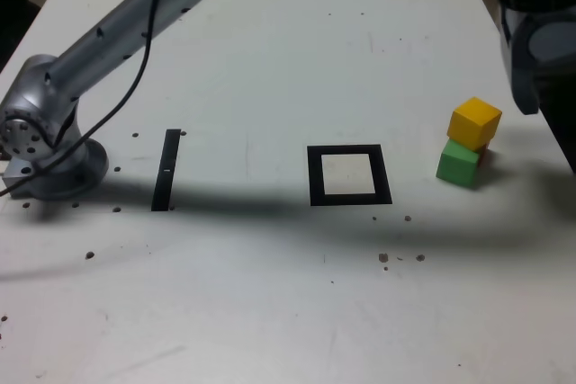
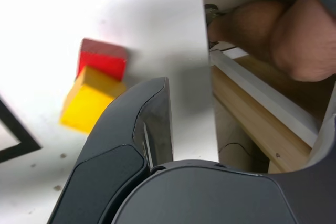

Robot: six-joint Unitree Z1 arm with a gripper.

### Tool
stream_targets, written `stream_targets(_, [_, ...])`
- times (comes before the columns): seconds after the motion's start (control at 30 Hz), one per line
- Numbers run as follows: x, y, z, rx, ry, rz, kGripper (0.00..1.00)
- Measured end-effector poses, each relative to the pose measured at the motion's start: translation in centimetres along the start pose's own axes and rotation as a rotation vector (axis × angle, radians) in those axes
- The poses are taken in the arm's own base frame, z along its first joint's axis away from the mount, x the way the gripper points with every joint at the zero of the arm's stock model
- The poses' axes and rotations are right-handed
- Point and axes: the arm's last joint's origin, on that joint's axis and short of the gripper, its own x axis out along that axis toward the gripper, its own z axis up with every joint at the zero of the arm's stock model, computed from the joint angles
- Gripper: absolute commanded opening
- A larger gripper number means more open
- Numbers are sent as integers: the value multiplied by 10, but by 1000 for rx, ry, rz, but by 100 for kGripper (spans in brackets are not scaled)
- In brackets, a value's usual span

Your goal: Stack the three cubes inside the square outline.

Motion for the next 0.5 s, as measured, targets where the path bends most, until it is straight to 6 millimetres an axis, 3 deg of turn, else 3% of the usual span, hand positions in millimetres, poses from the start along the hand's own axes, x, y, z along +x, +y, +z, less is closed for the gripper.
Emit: stream_targets(0.5, [25, 4, 1, -21, 32, -50, 99])
